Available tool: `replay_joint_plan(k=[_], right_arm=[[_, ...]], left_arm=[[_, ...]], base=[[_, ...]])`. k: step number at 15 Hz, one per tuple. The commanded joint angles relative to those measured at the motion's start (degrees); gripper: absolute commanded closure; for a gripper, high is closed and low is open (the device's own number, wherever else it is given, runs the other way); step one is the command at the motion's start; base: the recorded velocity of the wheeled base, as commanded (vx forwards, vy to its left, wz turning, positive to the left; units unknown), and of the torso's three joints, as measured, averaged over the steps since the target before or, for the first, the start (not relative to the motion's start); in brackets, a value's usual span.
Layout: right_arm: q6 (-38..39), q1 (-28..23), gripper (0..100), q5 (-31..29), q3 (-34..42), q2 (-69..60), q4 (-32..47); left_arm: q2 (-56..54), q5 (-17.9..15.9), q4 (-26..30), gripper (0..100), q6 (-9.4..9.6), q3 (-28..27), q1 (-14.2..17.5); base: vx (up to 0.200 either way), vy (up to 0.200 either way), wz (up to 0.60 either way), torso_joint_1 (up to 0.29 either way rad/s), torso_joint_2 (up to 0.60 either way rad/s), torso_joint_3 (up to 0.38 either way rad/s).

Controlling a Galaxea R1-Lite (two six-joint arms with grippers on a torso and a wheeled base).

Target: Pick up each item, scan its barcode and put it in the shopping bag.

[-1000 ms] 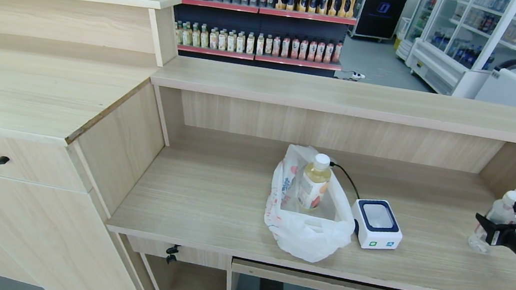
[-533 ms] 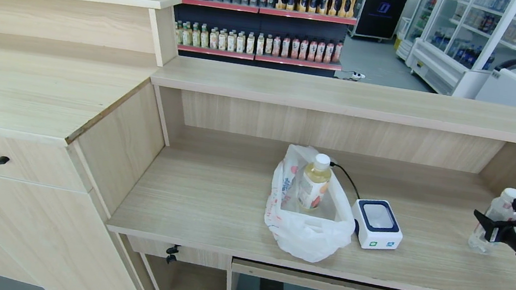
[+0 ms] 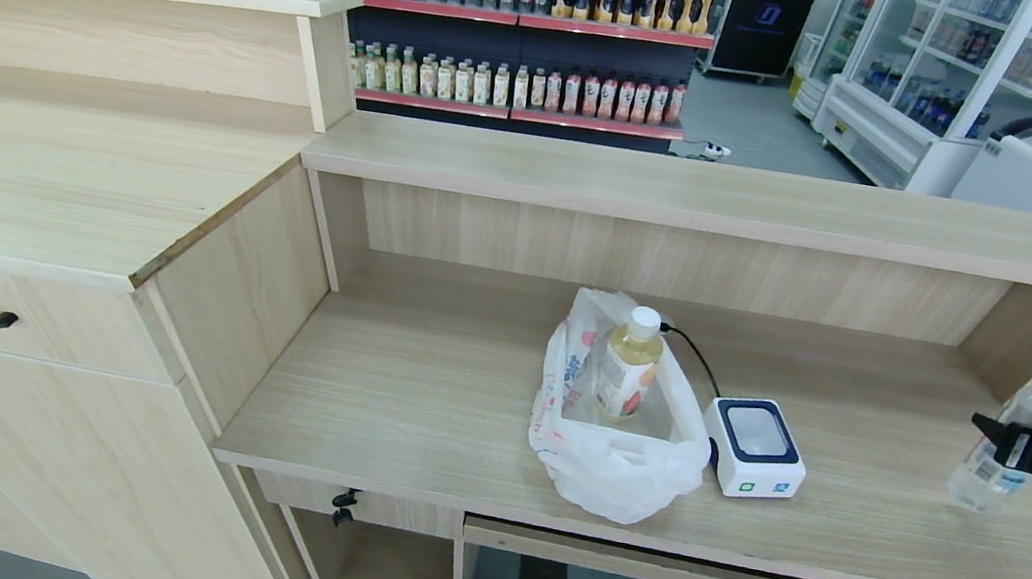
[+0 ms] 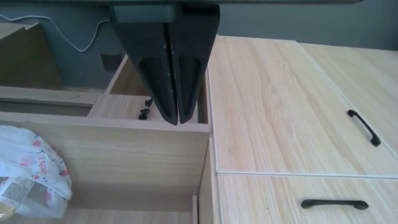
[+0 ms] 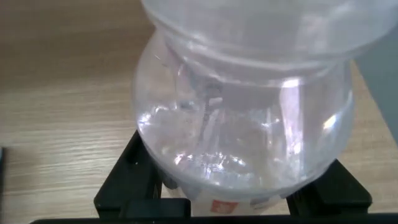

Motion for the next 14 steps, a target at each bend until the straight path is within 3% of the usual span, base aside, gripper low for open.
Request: replay_joint_plan(k=[1, 3, 5, 8, 11, 14], right_arm=[[6.62, 0.99, 100, -2.76, 1.96, -16.82, 14.15], [15.50, 4.86, 100, -2.76, -0.32, -27.63, 29.62], [23.67, 10.93, 100, -2.32, -2.61, -34.48, 38.15], [29.12, 19.45, 100, 4.01, -2.78, -41.25, 39.47], [29.12, 23.41, 100, 14.29, -2.43, -46.09, 39.64], [29.82, 27.18, 100, 19.39, -2.17, -49.60, 41.22]], left_arm=[[-0.02, 0.02, 0.00, 100, 0.00, 0.00, 0.00], [-0.02, 0.02, 0.00, 100, 0.00, 0.00, 0.00], [-0.02, 0.02, 0.00, 100, 0.00, 0.00, 0.00], [-0.02, 0.02, 0.00, 100, 0.00, 0.00, 0.00], [-0.02, 0.02, 0.00, 100, 0.00, 0.00, 0.00], [-0.02, 0.02, 0.00, 100, 0.00, 0.00, 0.00]], base=[[0.000, 0.000, 0.00, 0.000, 0.00, 0.000], [0.000, 0.000, 0.00, 0.000, 0.00, 0.000], [0.000, 0.000, 0.00, 0.000, 0.00, 0.000], [0.000, 0.000, 0.00, 0.000, 0.00, 0.000], [0.000, 0.000, 0.00, 0.000, 0.00, 0.000], [0.000, 0.000, 0.00, 0.000, 0.00, 0.000]])
